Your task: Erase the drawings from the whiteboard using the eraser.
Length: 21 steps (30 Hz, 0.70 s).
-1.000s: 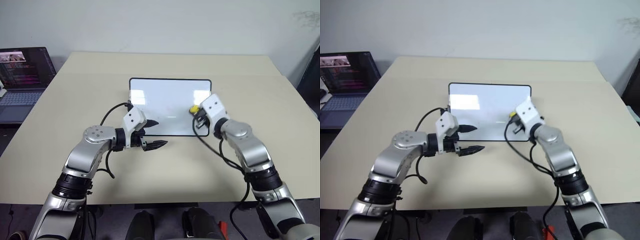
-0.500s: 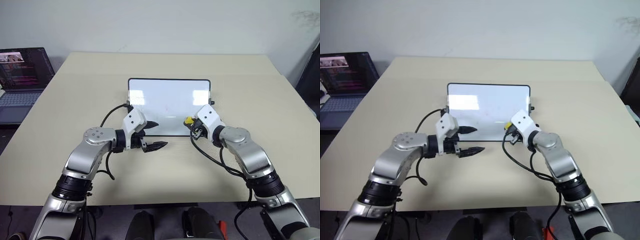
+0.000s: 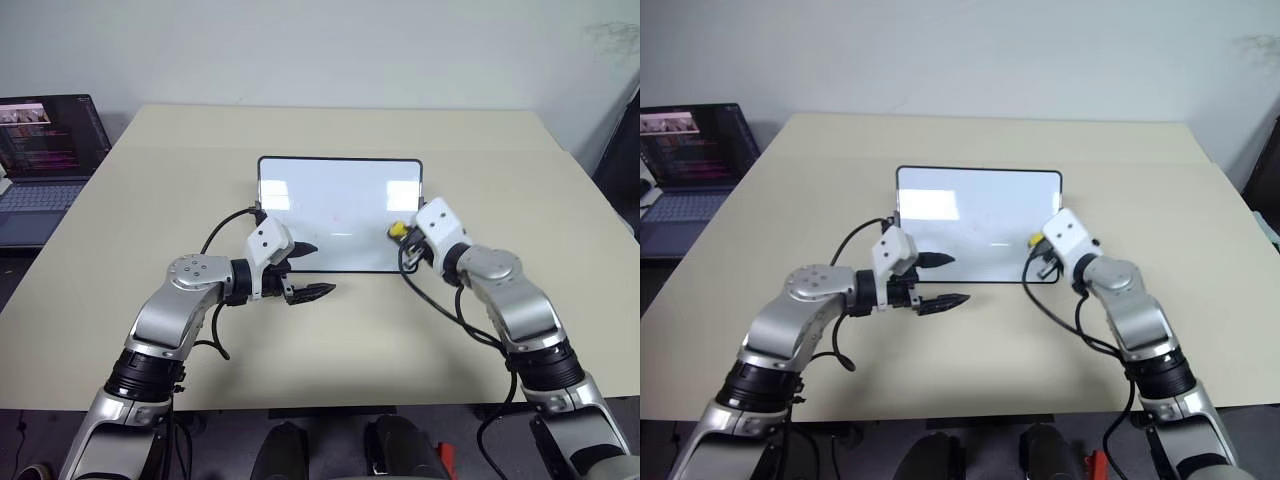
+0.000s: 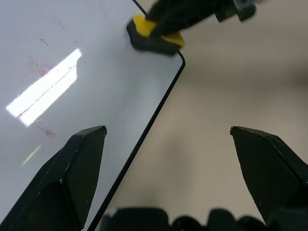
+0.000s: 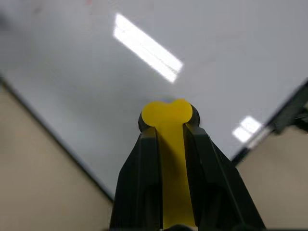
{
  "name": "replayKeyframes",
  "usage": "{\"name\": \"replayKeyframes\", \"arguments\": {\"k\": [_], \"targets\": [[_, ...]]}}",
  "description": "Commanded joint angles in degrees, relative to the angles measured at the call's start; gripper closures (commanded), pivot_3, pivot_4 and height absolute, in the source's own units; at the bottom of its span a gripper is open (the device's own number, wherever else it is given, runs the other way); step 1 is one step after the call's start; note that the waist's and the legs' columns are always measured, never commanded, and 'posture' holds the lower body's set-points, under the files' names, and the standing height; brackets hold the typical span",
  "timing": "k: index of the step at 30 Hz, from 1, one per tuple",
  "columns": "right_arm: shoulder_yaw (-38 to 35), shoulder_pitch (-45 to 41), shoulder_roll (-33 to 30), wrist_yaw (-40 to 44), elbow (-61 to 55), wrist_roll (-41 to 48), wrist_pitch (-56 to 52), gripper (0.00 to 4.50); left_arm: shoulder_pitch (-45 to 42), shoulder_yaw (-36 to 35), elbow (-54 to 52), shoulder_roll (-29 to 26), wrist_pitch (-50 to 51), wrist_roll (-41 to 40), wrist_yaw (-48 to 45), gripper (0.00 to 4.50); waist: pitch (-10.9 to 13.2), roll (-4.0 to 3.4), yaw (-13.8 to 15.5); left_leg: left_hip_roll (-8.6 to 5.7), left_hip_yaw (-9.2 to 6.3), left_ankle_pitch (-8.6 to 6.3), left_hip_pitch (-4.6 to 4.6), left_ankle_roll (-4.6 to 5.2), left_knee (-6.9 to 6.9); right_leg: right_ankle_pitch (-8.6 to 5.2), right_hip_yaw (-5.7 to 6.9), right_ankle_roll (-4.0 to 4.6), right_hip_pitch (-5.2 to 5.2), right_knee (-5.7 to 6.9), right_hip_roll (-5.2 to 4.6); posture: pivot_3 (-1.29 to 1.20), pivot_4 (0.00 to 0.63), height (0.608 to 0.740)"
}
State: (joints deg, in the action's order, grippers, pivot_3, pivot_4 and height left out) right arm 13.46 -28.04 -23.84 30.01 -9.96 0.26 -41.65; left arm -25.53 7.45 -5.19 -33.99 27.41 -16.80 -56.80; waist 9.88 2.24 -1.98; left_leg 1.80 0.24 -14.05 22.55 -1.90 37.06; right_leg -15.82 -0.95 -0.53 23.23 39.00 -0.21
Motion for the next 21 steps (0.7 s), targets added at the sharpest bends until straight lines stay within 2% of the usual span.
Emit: {"name": "replayKeyframes", "arguments": {"k": [1, 5, 10, 17, 21], "targets": [[0.0, -0.3, 0.9, -1.2, 0.5, -0.4, -0.8, 4.17, -0.5, -0.9, -2.6, 0.0, 0.1, -1.0, 0.4, 0.0, 0.0, 0.0, 0.0, 0.0, 0.0, 0.0, -0.01, 0.0, 0.0, -0.01, 0.0, -0.02, 0.0, 0.01, 0.02, 0.0, 0.15, 0.74], [-3.7, -4.9, 2.6, -8.0, 5.0, -3.0, 4.0, 4.17, -0.3, -1.1, -2.8, -0.1, 0.4, -1.2, 0.4, 0.0, 0.0, -0.01, -0.1, 0.0, 0.03, 0.01, -0.06, 0.0, 0.02, 0.0, -0.04, -0.04, 0.0, 0.03, 0.04, 0.0, 0.15, 0.74], [-5.6, -9.3, 3.6, -11.6, 8.7, -3.8, 7.6, 4.17, -0.3, -1.1, -3.1, 0.0, 0.7, -1.2, 0.4, 0.0, 0.0, -0.01, 0.2, 0.0, 0.01, 0.03, 0.01, 0.02, 0.0, 0.02, -0.01, -0.01, 0.01, -0.01, 0.03, 0.0, 0.15, 0.74], [0.4, -6.6, 4.0, -2.9, 5.1, -1.3, 3.2, 4.31, -0.2, -1.1, -3.3, 0.1, 0.9, -1.4, 0.5, 0.0, 0.0, -0.01, 0.0, 0.02, 0.03, 0.02, 0.06, 0.03, -0.03, 0.12, -0.03, 0.18, 0.06, -0.03, -0.01, 0.0, 0.15, 0.74], [1.6, -5.4, 4.4, -2.2, 3.5, -1.8, 2.2, 4.33, -0.2, -1.2, -3.3, 0.2, 1.0, -1.5, 0.7, 0.0, 0.0, -0.01, 0.0, 0.02, -0.02, 0.02, 0.05, 0.04, -0.05, 0.1, 0.01, 0.16, 0.06, -0.01, 0.02, 0.0, 0.15, 0.74]]}}
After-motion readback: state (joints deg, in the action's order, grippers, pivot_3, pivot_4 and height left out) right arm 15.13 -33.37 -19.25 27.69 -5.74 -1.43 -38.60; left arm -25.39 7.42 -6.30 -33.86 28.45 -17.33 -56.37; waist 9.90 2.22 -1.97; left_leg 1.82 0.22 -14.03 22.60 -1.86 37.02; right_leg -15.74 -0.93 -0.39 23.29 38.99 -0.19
